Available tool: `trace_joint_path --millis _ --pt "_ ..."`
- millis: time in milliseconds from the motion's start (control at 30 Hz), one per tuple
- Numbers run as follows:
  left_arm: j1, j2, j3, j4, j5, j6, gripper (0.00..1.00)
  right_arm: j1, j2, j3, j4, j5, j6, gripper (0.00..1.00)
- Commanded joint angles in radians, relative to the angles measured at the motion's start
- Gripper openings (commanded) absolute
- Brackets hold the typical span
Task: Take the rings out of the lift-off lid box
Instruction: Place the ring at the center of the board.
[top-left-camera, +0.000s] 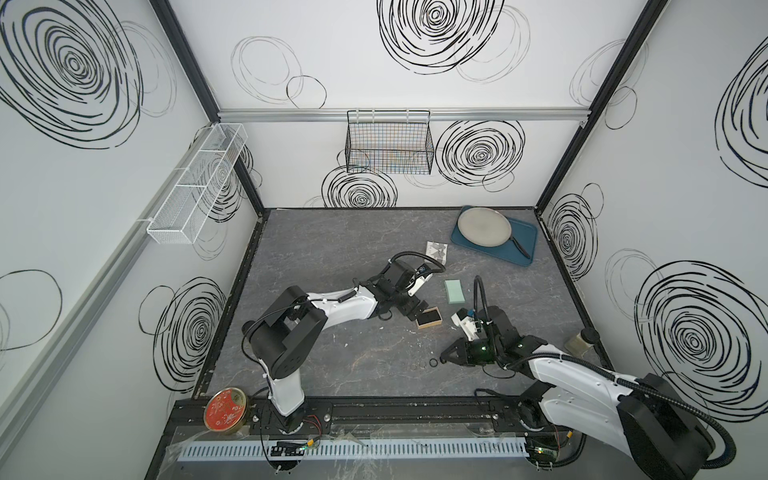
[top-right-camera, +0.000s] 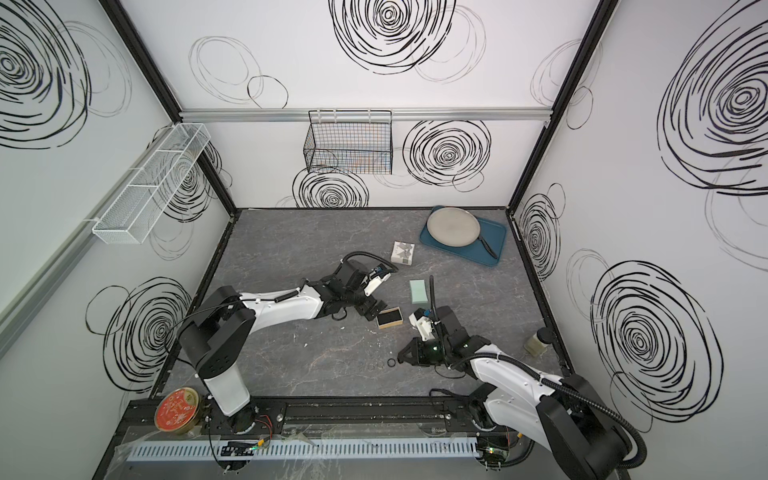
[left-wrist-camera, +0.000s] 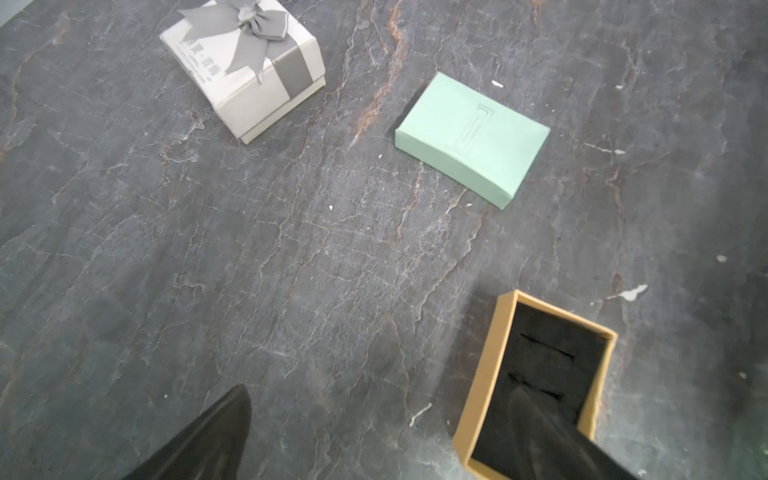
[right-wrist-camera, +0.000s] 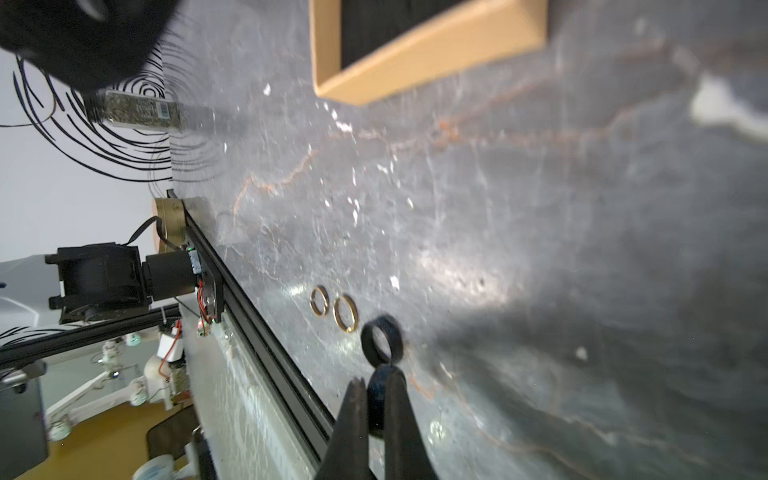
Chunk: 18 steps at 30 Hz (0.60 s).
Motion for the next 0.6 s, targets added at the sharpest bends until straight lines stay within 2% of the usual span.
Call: trace_joint_path --millis 0,400,567 --pt "0.004 -0.033 -0.032 0.04 -0.003 -0.006 1.0 0.007 -0.016 -0.044 0.113 -0.07 0.093 0.0" --pt "-0.001 -0.034 -0.054 0.059 0.009 -0.004 1.0 -0.023 0.018 -0.073 0.152 0.048 0.122 0.08" --pt "-0.001 -0.042 -0.062 0.061 0.007 0.001 1.0 -0.037 0.027 -0.064 0.132 0.071 0.106 0.15"
